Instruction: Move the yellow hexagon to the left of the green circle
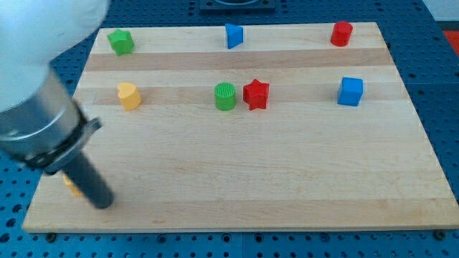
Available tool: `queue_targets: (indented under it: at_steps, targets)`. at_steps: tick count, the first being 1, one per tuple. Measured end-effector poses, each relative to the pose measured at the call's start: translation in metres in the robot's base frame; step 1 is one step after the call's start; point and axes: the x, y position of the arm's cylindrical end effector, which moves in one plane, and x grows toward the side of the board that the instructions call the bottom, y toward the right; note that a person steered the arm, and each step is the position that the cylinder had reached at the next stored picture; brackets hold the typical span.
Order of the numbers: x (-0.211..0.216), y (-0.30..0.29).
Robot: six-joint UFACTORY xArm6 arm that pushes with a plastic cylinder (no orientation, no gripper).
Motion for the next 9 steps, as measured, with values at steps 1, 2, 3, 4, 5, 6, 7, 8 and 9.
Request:
queue_targets:
  at_steps: [1,2,3,4,5,6,7,8,9]
  targets:
    - [-0.047,0.009]
    - [0.011,0.004]
    - [0.042,-0.034]
    - [0.031,-0.093]
    - [-0.007,-0.080]
    - [-0.041,-0.021]
    - [-0.045,-0.036]
    - [-0.022,-0.050]
    - [-0.033,-0.011]
